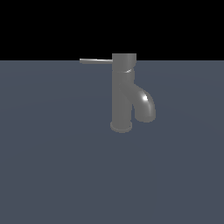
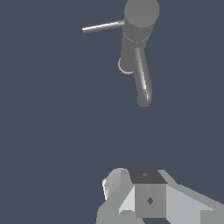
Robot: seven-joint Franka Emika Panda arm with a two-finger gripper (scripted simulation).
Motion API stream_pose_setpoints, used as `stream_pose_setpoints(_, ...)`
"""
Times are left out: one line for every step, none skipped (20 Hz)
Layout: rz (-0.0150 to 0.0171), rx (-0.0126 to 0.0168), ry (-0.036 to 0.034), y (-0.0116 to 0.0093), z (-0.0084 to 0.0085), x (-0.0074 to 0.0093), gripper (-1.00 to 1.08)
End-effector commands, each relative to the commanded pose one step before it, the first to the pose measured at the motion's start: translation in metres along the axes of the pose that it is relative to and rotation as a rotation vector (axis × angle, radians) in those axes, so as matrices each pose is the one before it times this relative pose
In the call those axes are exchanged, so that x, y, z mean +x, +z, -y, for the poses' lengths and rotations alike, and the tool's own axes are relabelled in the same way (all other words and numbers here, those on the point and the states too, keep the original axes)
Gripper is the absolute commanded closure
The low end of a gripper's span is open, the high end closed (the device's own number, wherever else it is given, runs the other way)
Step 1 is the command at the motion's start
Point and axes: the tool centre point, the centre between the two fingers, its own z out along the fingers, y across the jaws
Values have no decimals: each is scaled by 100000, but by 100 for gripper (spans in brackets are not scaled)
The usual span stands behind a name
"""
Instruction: Turn on the faucet by rotating a designated handle.
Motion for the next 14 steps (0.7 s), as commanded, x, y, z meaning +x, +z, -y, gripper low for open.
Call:
stream_pose_setpoints(0,0,0,0,-1,0,108)
stream_pose_setpoints(-1,-4,69,9,7,7,108)
stream_pose_setpoints(0,-2,138,27,39,20,108)
stream_pose_setpoints(-1,-6,276,45,52,35,108)
stream_pose_setpoints(-1,-8,372,62,78,48,108)
stream_pose_setpoints(-2,-10,478,80,100,62,108)
stream_pose_setpoints(-2,-12,590,98,120,76,108)
stream_pose_setpoints(-3,-14,694,116,144,90,108)
stream_pose_setpoints(-3,-16,802,134,166,105,108)
stream_pose_setpoints(-4,-18,911,152,188,119,108)
stream_pose_setpoints(-4,-20,1019,170,210,133,108)
stream_pose_setpoints(-5,-22,1126,188,233,148,108)
stream_pose_setpoints(-5,-24,1237,206,255,163,108)
stream_pose_setpoints(-6,-26,1346,225,278,177,108)
